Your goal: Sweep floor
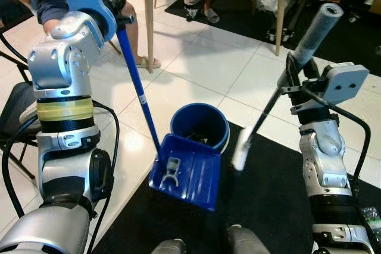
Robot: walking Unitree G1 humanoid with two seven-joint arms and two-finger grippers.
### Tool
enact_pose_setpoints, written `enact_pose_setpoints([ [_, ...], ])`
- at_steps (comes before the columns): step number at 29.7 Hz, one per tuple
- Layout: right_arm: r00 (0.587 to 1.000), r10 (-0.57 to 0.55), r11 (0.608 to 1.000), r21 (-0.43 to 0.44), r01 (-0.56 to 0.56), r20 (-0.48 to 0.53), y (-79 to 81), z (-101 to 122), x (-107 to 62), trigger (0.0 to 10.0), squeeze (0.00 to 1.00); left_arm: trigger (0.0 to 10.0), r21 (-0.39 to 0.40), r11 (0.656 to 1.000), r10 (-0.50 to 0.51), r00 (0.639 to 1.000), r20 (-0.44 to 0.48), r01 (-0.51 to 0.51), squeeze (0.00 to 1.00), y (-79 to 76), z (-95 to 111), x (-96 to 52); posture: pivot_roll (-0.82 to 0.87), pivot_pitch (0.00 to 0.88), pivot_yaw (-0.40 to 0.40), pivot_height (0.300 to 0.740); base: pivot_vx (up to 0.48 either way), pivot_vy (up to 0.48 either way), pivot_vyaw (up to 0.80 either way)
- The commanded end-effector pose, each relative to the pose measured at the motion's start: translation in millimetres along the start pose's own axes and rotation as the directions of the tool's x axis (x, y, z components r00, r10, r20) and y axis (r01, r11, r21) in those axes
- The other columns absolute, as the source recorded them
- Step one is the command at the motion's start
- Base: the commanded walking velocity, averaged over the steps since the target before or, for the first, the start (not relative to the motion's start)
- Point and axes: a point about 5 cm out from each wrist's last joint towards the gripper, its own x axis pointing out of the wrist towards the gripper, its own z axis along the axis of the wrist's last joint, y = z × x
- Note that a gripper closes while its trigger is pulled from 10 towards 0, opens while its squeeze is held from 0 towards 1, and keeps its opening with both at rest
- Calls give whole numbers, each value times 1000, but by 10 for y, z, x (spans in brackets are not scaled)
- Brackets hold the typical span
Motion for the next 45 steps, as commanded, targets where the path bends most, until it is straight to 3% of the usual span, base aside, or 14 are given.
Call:
enact_pose_setpoints([
  [1, 996, -81, 996, -17, 82, 39, -254, 121, 8, 10000, 0, 10000, 0, 1000, -29, 998, 52, 29, 0, -64, 79, -27, 32, 52, 37, 740, 0, 0, 0],
  [2, 996, -81, 996, -17, 82, 39, -254, 121, 8, 10000, 0, 10000, 0, 1000, -29, 998, 52, 29, 0, -64, 79, -27, 32, 52, 37, 740, 0, 0, 0],
  [5, 986, -161, 985, -65, 163, 33, -566, 146, -85, 10000, 0, 10000, -6, 999, -33, 999, 43, 33, 0, -77, 56, -12, 23, 57, 38, 740, 0, 0, 0],
  [15, 960, -280, 950, -138, 279, 12, -1008, 146, -249, 10000, 0, 10000, -11, 1000, -28, 999, 33, 28, 0, -71, 8, 6, 20, 62, 38, 740, 0, 0, 0],
  [25, 959, -282, 950, -138, 280, -1, -1001, 103, -274, 10000, 0, 10000, 1, 1000, -23, 999, 45, 23, 0, -83, 29, 34, 20, 59, 40, 740, 0, 0, 0],
  [30, 962, -273, 954, -124, 271, 7, -950, 102, -201, 10000, 0, 10000, 33, 999, -36, 996, 83, 33, 0, -171, 143, 165, 20, 50, 43, 740, 0, 0, 0],
  [45, 967, -255, 961, -109, 254, 2, -877, 50, -155, 10000, 0, 10000, 146, 989, 7, 993, 121, -24, 0, -153, 198, 406, 9, 45, 47, 740, 0, 0, 0],
])
